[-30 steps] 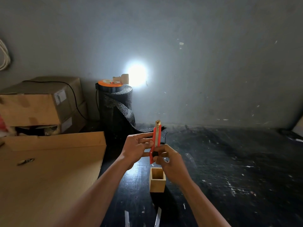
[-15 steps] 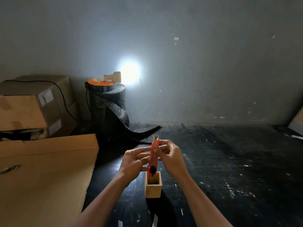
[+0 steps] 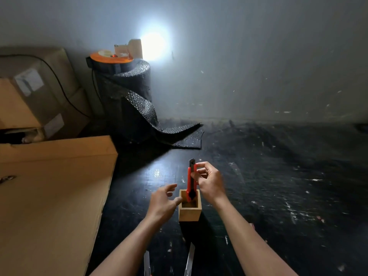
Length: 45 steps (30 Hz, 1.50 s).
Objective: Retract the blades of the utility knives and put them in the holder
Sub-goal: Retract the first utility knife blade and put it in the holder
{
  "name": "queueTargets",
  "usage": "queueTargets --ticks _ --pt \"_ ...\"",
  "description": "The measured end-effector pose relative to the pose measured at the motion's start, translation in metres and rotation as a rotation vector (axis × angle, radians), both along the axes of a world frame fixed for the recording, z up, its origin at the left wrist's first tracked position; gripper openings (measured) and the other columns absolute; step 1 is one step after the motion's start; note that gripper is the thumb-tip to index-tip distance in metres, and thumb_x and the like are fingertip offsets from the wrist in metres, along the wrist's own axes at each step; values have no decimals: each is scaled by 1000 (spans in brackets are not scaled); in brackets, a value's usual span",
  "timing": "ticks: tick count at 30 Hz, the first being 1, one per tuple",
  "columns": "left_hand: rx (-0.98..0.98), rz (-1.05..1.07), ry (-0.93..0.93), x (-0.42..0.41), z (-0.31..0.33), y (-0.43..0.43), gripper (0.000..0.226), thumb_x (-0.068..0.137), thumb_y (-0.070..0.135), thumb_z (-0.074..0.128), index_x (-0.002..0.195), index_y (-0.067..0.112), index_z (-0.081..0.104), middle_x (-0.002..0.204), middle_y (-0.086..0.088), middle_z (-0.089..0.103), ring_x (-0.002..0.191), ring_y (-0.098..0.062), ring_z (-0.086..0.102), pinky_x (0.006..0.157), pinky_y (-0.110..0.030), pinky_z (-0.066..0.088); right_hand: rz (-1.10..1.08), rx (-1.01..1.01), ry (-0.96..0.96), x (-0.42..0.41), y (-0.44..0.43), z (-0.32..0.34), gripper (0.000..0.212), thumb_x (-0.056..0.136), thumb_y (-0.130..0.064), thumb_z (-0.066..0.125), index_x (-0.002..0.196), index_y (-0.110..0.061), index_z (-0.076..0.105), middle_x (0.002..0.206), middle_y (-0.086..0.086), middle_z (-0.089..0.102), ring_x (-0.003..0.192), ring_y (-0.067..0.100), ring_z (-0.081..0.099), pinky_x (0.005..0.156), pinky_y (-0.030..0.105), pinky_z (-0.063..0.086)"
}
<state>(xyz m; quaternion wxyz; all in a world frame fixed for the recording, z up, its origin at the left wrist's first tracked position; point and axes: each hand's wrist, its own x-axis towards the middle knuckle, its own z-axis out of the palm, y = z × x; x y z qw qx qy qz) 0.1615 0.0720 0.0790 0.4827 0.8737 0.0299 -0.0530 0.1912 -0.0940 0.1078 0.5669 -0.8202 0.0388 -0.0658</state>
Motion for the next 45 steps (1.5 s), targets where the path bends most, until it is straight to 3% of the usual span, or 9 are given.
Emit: queueTargets --ticks 6,9,17,22,26,32,35,40,45 --pt "98 -63 114 15 -34 -9 91 73 33 90 150 14 46 149 -11 56 133 -24 57 110 -45 50 -24 -85 115 21 -2 -41 8 91 -13 71 95 -18 67 88 -4 72 80 13 71 68 37 63" --pt "99 -80 140 20 -47 -16 98 70 35 92 152 13 42 151 -10 54 136 -25 54 113 -44 46 -8 -139 186 24 -4 -57 6 90 -14 70 90 -20 68 83 -5 73 77 13 71 67 35 60" --pt "79 -2 155 29 -68 -24 88 68 24 93 147 17 53 137 -7 67 126 -17 64 109 -31 48 29 -325 314 32 -13 -77 12 88 -8 66 91 -19 71 87 0 74 82 17 67 67 29 49" --pt "42 25 147 31 -73 -25 81 70 19 91 143 19 57 133 -6 70 122 -17 67 106 -33 52 42 -361 318 33 -14 -77 17 85 -4 64 90 -19 71 88 1 74 84 19 67 72 35 55" --pt "49 0 106 27 -69 -27 60 75 16 86 131 27 68 114 -2 79 113 -18 71 96 -27 53 47 -371 312 30 -16 -69 27 88 1 61 106 -19 68 101 2 72 95 20 65 71 28 50" --pt "33 70 81 9 -59 -21 71 79 12 85 144 9 54 137 -11 67 123 -23 66 106 -37 53 32 -397 289 14 -30 -47 36 89 -9 72 124 -16 61 113 5 68 104 21 64 80 28 50" --pt "45 92 32 -10 -49 -16 66 83 12 82 143 7 56 139 -12 65 128 -24 63 108 -37 51 25 -415 307 -4 -35 -37 37 91 -15 72 126 -15 60 114 6 65 101 18 60 81 29 48" --pt "87 20 -4 -52 -42 -8 49 86 12 80 133 10 66 130 -9 72 119 -21 68 103 -34 54 66 -464 368 -50 -34 -33 32 90 -22 71 120 -18 63 112 4 68 103 21 64 83 32 50" --pt "159 -82 74 -93 -49 2 36 88 9 76 123 13 72 119 -4 76 106 -15 71 93 -29 59 128 -478 492 -106 -18 -52 29 87 -28 72 115 -24 65 113 2 70 103 20 66 93 44 57"
